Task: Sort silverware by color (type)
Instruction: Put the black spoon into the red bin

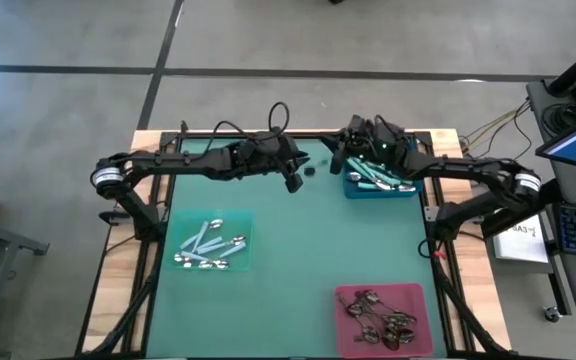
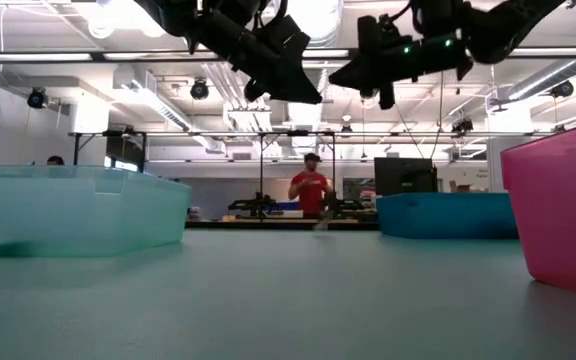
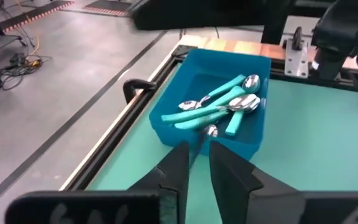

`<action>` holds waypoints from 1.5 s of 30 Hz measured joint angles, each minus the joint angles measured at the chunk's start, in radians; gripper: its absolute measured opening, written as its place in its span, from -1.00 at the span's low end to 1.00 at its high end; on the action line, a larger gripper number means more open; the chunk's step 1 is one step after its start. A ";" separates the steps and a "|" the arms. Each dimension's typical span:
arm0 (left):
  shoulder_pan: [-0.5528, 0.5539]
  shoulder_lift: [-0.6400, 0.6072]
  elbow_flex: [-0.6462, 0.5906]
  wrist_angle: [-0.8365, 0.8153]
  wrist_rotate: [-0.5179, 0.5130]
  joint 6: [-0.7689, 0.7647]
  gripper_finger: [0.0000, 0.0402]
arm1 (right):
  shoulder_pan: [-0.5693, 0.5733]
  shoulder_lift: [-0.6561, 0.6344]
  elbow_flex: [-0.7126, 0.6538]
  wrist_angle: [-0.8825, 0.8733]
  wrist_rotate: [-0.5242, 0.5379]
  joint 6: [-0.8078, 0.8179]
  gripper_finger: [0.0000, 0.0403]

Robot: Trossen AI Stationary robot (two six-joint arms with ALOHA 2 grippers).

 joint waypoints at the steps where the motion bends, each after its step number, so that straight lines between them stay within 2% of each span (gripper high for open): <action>1: 0.001 0.000 0.000 -0.007 0.000 0.000 -0.76 | -0.001 -0.018 0.009 -0.050 -0.003 -0.010 -0.96; 8: 0.001 -0.002 0.000 -0.113 -0.003 0.001 -0.68 | 0.013 -0.108 0.090 -0.405 -0.007 -0.035 -0.96; 15: 0.001 -0.007 0.000 -0.258 0.018 0.020 -0.67 | 0.018 -0.069 0.127 -0.691 -0.012 -0.062 -0.95; 19: 0.002 -0.018 0.000 -0.341 0.053 0.030 -0.67 | 0.019 0.002 0.179 -0.825 -0.038 -0.119 -0.84; 23: 0.002 -0.038 0.000 -0.391 0.054 0.031 -0.67 | 0.019 0.091 0.255 -0.913 -0.037 -0.125 -0.63; 28: 0.003 -0.076 0.000 -0.438 0.051 0.052 -0.67 | 0.019 0.245 0.342 -0.978 -0.004 0.087 -0.38; 31: 0.004 -0.103 0.000 -0.469 0.046 0.081 -0.67 | 0.019 0.350 0.415 -1.073 -0.003 0.103 -0.29; 38: 0.006 -0.176 0.000 -0.536 0.043 0.117 -0.67 | 0.021 0.557 0.563 -1.262 -0.002 0.091 -0.29; 45: 0.007 -0.238 0.000 -0.576 -0.004 0.132 -0.67 | 0.018 0.618 0.606 -1.314 0.056 0.053 -0.35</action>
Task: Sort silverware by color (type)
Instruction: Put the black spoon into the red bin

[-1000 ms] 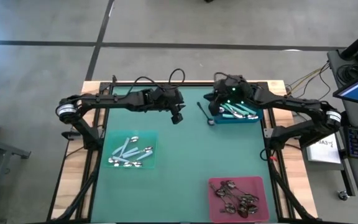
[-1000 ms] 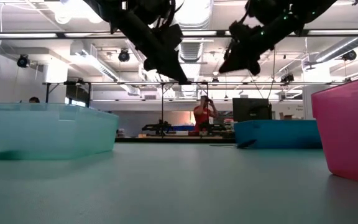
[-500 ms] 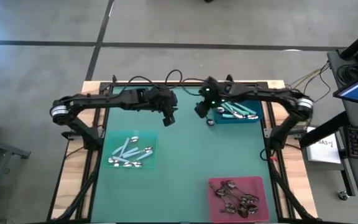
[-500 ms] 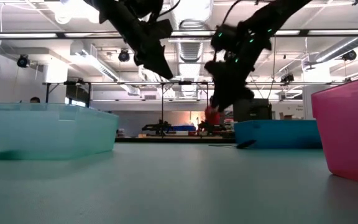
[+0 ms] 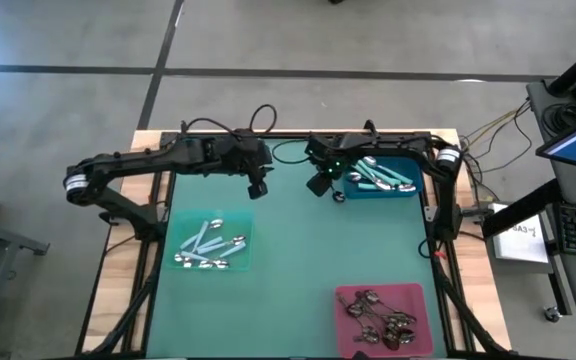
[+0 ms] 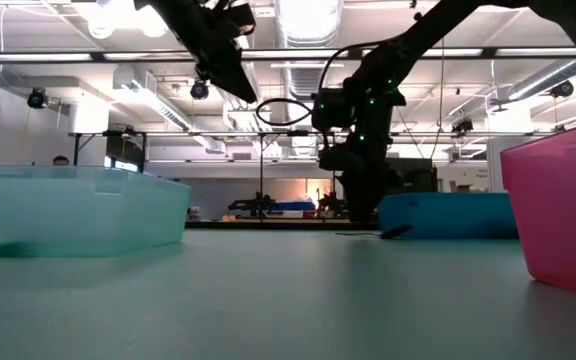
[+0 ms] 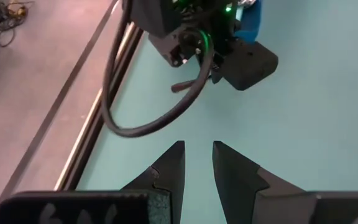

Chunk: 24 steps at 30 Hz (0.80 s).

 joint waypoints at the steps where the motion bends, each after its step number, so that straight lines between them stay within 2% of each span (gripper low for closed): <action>1: 0.000 -0.007 0.000 -0.004 -0.004 0.000 -0.67 | -0.004 0.000 0.000 0.000 0.008 -0.003 -0.35; 9: 0.000 -0.035 -0.001 -0.006 -0.004 0.000 -0.67 | -0.029 0.003 -0.001 -0.057 0.012 0.028 -0.37; 19: -0.001 -0.038 -0.002 -0.021 -0.004 0.023 -0.67 | -0.025 0.067 0.002 -0.066 0.016 0.036 -0.39; 24: 0.000 -0.038 -0.002 -0.048 -0.004 0.032 -0.67 | -0.018 0.093 0.002 -0.054 0.020 0.026 -0.49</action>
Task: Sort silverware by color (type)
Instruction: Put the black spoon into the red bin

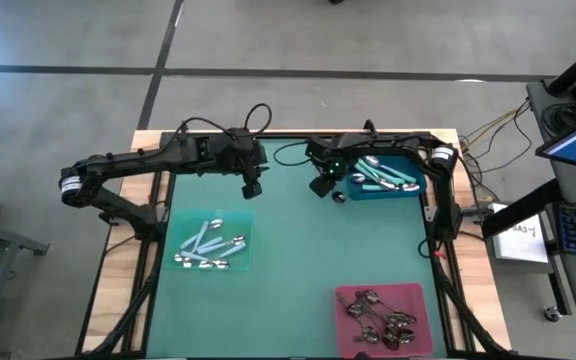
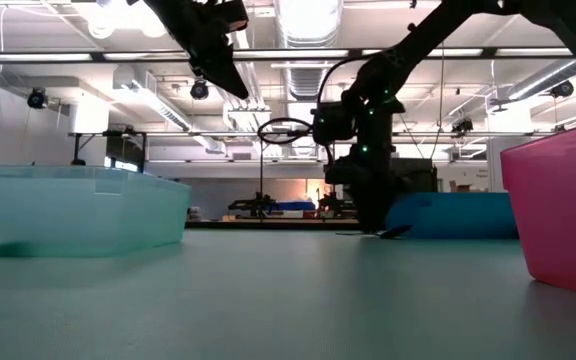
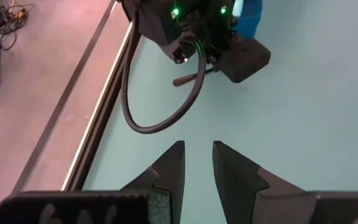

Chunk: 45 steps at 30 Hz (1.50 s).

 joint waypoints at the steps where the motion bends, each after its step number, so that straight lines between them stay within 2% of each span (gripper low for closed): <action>1: 0.000 0.000 0.000 -0.004 0.000 0.005 -0.67 | 0.005 0.004 -0.001 0.006 0.001 -0.004 -0.52; 6: 0.000 0.000 0.000 -0.010 0.000 0.021 -0.67 | 0.034 0.015 0.006 0.030 -0.006 -0.033 -0.68; 9: 0.000 0.000 0.000 -0.014 0.000 0.035 -0.67 | 0.041 0.016 0.005 0.029 -0.006 -0.028 -0.70; 17: 0.000 -0.001 0.000 -0.015 0.000 0.043 -0.67 | 0.041 0.008 0.005 0.022 -0.004 -0.043 -0.55; 22: 0.000 -0.001 0.000 -0.015 0.000 0.043 -0.67 | 0.043 0.008 0.004 0.020 -0.003 -0.065 -0.53; 26: 0.000 -0.001 0.000 -0.015 0.000 0.043 -0.67 | 0.043 0.008 0.003 0.021 -0.004 -0.079 -0.64; 32: 0.000 -0.001 0.000 -0.015 0.000 0.043 -0.67 | 0.043 0.008 0.002 0.025 -0.008 -0.080 -0.91; 39: 0.000 -0.001 0.000 -0.016 0.000 0.047 -0.67 | 0.043 0.002 0.002 0.026 -0.006 -0.079 -0.95; 45: 0.000 -0.002 0.000 -0.021 0.000 0.047 -0.67 | 0.043 -0.051 -0.004 0.021 -0.002 -0.074 -0.95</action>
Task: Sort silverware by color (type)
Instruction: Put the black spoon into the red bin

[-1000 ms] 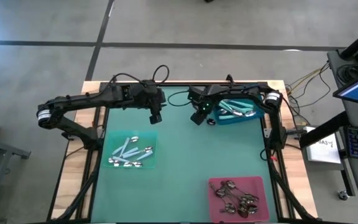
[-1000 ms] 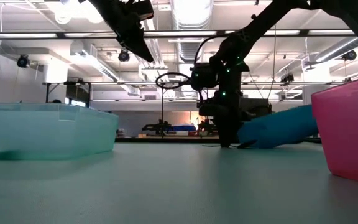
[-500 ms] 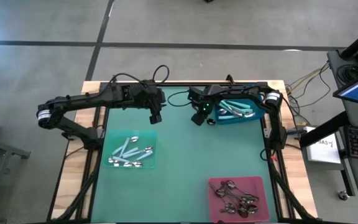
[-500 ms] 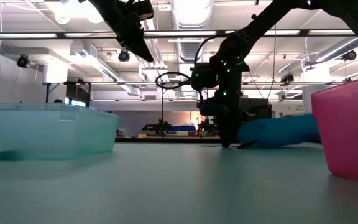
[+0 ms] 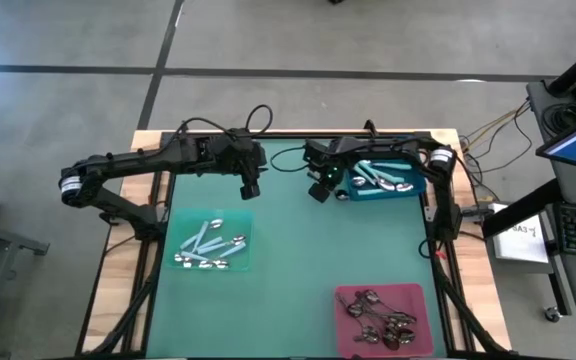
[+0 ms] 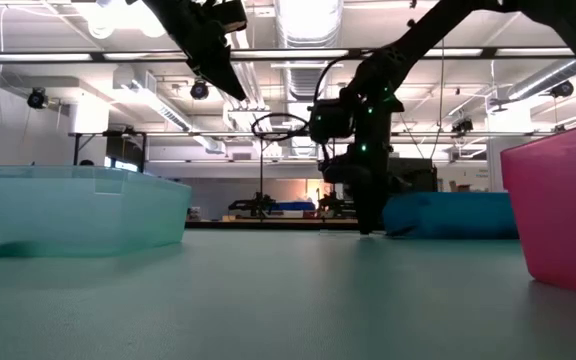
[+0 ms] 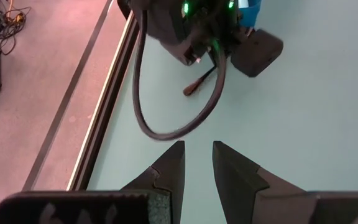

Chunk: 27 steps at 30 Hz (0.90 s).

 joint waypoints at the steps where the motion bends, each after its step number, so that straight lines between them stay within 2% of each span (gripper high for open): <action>1: 0.000 0.000 0.000 0.000 0.000 0.000 -0.67 | 0.000 -0.014 -0.001 -0.006 0.000 0.000 -0.95; 8: 0.000 0.000 0.000 -0.003 0.000 0.003 -0.67 | 0.018 -0.103 0.002 -0.009 -0.010 0.020 -0.95; 14: 0.014 -0.005 0.000 -0.071 0.001 0.019 -0.67 | 0.094 -0.197 0.003 -0.016 -0.129 0.050 -0.96; 20: 0.057 -0.018 0.000 -0.098 0.000 0.019 -0.67 | 0.265 -0.320 0.005 -0.086 -0.212 0.125 -0.96; 27: 0.108 -0.023 0.000 -0.100 0.000 0.024 -0.67 | 0.600 -0.421 0.000 -0.160 -0.166 0.336 -0.96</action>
